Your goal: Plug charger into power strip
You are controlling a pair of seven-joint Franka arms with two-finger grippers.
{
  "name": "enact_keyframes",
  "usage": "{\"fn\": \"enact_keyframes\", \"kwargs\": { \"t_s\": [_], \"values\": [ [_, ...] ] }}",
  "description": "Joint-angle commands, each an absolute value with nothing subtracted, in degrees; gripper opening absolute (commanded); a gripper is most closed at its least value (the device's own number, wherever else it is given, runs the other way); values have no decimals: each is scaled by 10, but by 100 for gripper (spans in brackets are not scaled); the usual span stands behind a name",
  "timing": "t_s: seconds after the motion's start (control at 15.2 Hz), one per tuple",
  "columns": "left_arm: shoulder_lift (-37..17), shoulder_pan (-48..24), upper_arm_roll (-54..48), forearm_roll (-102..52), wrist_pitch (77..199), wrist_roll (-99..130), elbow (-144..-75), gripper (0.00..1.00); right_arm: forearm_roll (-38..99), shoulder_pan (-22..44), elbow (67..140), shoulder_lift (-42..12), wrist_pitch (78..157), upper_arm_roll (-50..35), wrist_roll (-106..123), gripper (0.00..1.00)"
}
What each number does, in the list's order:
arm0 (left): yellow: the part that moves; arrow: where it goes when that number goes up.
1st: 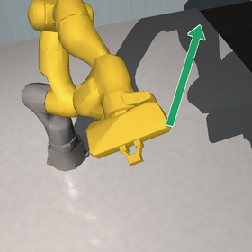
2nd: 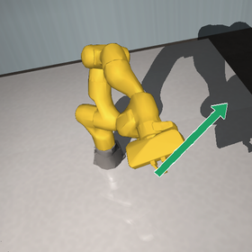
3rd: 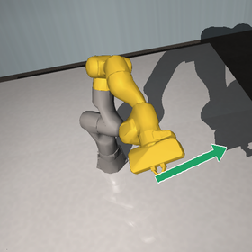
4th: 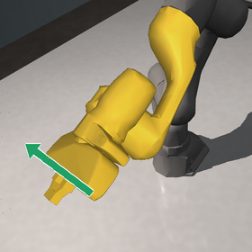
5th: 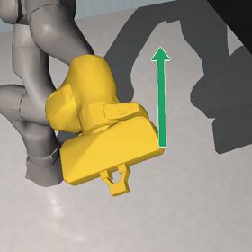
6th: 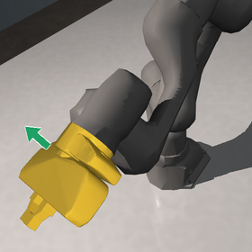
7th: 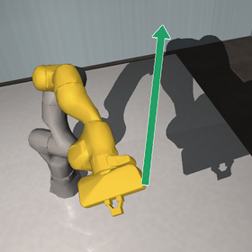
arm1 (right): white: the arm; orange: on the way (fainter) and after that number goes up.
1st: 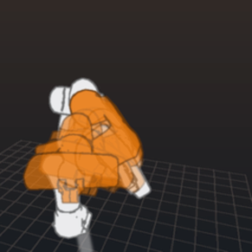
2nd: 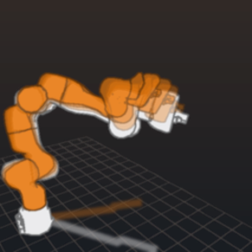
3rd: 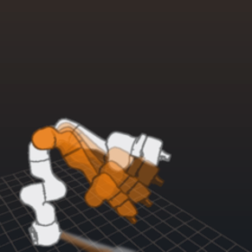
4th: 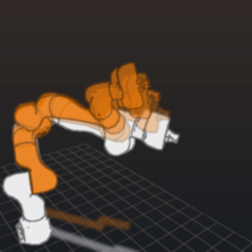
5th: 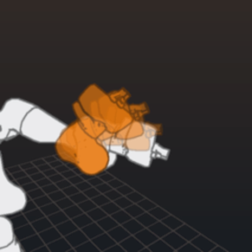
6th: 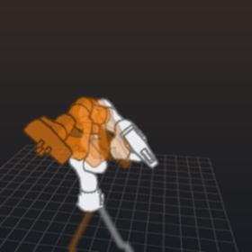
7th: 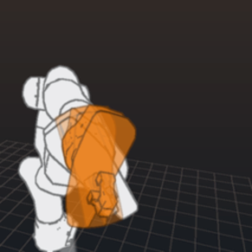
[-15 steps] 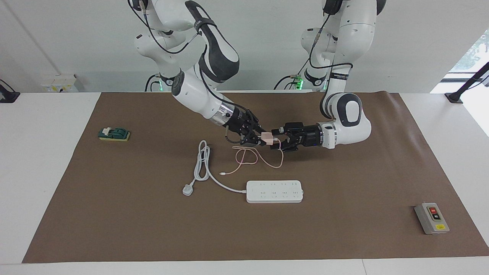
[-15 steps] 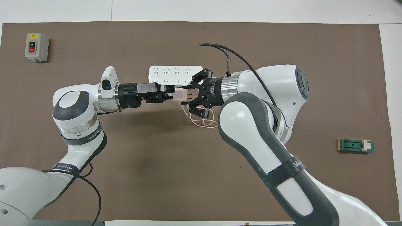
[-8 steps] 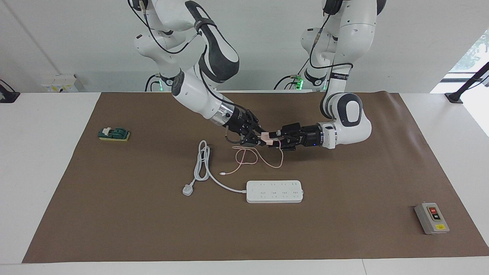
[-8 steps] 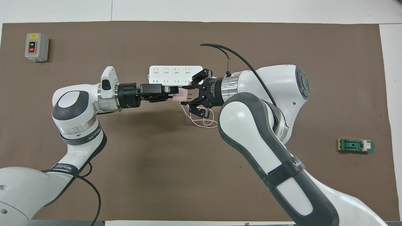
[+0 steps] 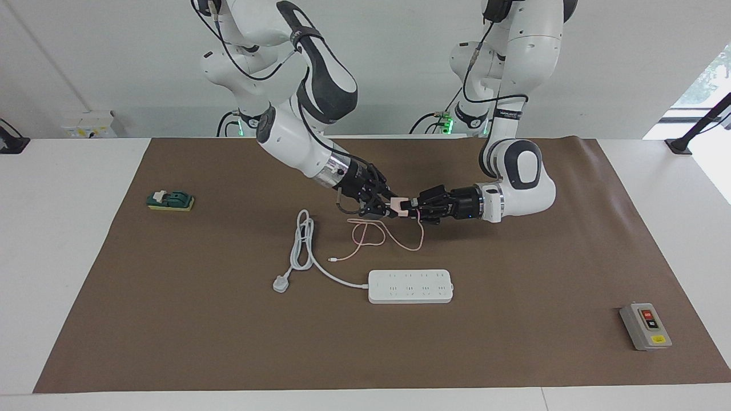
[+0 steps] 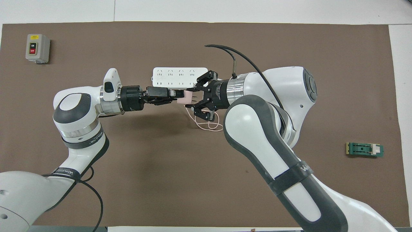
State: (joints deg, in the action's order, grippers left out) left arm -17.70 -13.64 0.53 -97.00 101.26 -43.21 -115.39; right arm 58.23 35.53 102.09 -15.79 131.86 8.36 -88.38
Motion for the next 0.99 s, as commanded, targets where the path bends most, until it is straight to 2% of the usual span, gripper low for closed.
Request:
{"fn": "enact_keyframes", "kwargs": {
  "t_s": [0.0,0.07,0.13,0.46,0.66,0.92],
  "values": [
    [-179,-127,4,-958,997,-439,-1148,0,596,354,1030,-153,1329,83,-882,16],
    [-179,-127,4,-958,997,-439,-1148,0,596,354,1030,-153,1329,83,-882,73],
    [-179,-125,4,-958,996,-439,-1149,0,596,354,1029,-153,1329,83,-882,99],
    [-177,-98,8,-925,995,-434,-1144,0,589,350,1029,-151,1327,84,-876,100],
    [-176,-68,11,-876,998,-377,-1112,0,572,335,1033,-140,1313,88,-856,100],
    [-177,-36,15,-775,998,-276,-1044,0,484,284,1033,-123,1242,90,-752,100]
  ]
}}
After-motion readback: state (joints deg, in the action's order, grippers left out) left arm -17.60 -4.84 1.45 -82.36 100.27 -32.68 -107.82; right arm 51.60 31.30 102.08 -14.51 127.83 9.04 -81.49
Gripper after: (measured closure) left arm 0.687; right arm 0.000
